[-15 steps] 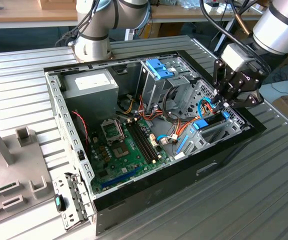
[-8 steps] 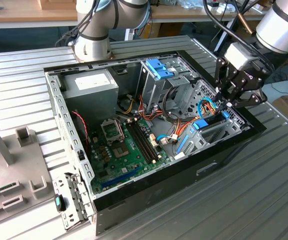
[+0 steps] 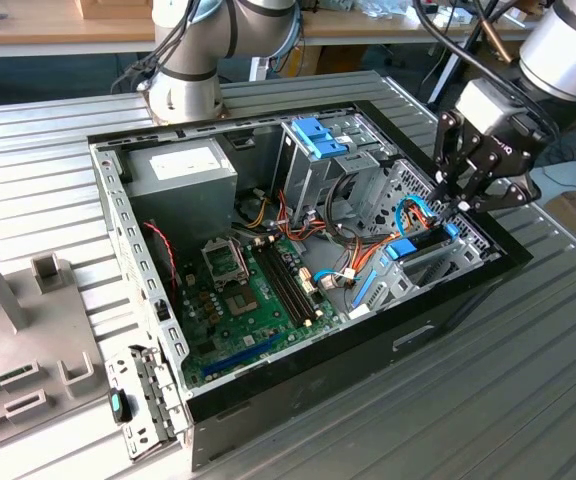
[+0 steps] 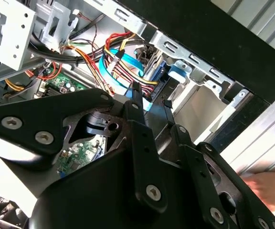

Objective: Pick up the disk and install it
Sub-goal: 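Insert the second disk wire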

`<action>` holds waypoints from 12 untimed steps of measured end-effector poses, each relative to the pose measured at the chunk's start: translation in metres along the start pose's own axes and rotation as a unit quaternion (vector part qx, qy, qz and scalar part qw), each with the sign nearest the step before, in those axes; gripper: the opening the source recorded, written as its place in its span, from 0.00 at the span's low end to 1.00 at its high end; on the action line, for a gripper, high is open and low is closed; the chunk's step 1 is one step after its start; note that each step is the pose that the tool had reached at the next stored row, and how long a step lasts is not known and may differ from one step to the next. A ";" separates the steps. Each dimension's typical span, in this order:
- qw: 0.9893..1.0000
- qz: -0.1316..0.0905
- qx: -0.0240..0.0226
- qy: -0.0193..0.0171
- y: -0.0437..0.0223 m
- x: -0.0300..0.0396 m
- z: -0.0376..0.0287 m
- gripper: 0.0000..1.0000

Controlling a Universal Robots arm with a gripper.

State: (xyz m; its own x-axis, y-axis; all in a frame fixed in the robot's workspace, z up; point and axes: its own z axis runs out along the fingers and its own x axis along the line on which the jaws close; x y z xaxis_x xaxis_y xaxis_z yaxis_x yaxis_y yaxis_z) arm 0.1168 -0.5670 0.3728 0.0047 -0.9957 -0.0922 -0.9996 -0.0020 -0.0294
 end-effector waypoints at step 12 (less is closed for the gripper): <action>1.000 -0.002 0.000 0.001 0.0055 0.0065 0.0159 0.33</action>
State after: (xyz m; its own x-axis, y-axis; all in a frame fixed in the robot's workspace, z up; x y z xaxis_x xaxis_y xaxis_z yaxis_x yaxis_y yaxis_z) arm 0.1118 -0.5720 0.3563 0.0087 -0.9959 -0.0898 -0.9995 -0.0061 -0.0294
